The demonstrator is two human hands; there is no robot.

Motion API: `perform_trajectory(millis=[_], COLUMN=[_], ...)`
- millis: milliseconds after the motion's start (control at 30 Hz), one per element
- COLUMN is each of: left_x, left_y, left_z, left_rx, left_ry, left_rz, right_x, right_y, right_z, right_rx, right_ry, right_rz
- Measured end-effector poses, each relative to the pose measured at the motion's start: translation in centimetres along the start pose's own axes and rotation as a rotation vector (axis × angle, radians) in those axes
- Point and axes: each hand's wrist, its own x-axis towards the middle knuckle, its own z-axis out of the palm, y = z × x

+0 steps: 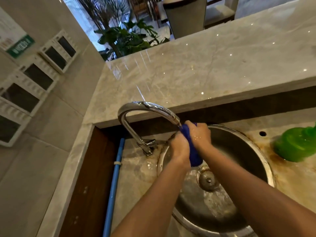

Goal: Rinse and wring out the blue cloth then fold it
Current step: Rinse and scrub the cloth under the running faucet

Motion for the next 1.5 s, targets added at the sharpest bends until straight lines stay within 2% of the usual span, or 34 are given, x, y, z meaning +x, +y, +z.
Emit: perform_trajectory(millis=[100,200,233,300,367,433,500,567,667,733,800,833,867,933,1000,1033,1100,1167,1200,1300,1367,1400,1467,1500], left_x=[0.8,1.6,1.2,0.7,0.5,1.4,2.7,2.3,0.7,0.9,2.2,2.4,2.4,1.2,0.7,0.8,2.0,2.8,2.1,-0.2,1.0,2.1,3.5,3.3], left_y=[1.5,3.4,3.0,0.3,-0.5,1.2,3.2,2.5,-1.1,0.4,3.1,3.1,2.4,-1.0,-2.2,-1.4,1.5,2.4,1.5,-1.2,0.5,2.2,4.0,3.3], left_z=[0.4,-0.5,-0.6,-0.7,-0.4,-0.5,-0.9,-1.1,-0.3,-0.1,-0.9,-1.2,-1.4,-1.2,-1.3,-1.6,-2.0,-2.4,-2.2,-0.5,-0.1,-0.3,-1.4,-1.8], left_rx=[0.006,-0.167,-0.137,0.091,0.205,0.145,0.016,-0.084,0.149,0.155,0.018,-0.046,-0.077,0.094,0.303,0.338,0.272,0.178,0.159,0.435,0.454,0.434,0.334,0.374], left_ry=[0.13,0.142,0.103,0.017,0.041,0.161,0.227,0.187,0.033,0.119,0.256,0.28,0.237,0.118,0.093,0.118,0.27,0.357,0.316,0.124,0.2,0.257,0.398,0.4], left_rz=[0.02,-0.013,0.009,0.067,0.102,0.057,0.025,-0.006,0.095,0.07,0.058,0.038,0.034,0.033,0.002,-0.018,0.089,0.093,0.053,0.1,0.15,0.217,0.216,0.247], right_x=[-0.4,-2.5,-2.3,-0.5,0.5,-0.5,-2.1,-1.9,0.8,0.1,-2.0,-2.4,-2.4,-0.7,0.2,-0.1,-1.9,-2.4,-1.5,1.4,0.6,-0.5,-1.7,-1.2], right_y=[0.2,0.8,0.6,0.0,-0.2,0.6,1.5,1.1,0.2,0.9,1.8,1.9,1.4,0.4,0.6,1.4,2.9,2.7,2.0,0.5,1.8,2.7,3.1,2.6], right_z=[0.7,1.9,1.7,0.4,-0.3,0.8,2.2,2.0,-0.1,0.0,1.4,1.9,1.8,0.8,0.2,0.4,1.9,2.3,1.9,0.0,0.1,0.7,1.8,1.9], right_rx=[0.059,0.025,-0.007,0.008,0.118,0.133,0.11,0.023,0.025,0.014,0.052,0.047,-0.017,-0.077,-0.001,0.012,0.04,0.037,-0.011,0.041,0.099,0.092,0.086,0.05], right_ry=[0.013,-0.007,-0.019,-0.044,-0.089,-0.056,-0.028,-0.029,-0.068,-0.058,-0.035,-0.04,-0.042,-0.02,0.033,0.043,-0.021,-0.084,-0.073,0.03,0.057,0.014,-0.068,-0.083], right_rz=[0.06,-0.049,-0.047,0.025,0.092,0.119,0.057,0.018,0.081,0.081,0.069,0.045,0.035,0.084,0.139,0.166,0.192,0.163,0.145,0.208,0.266,0.275,0.246,0.239])
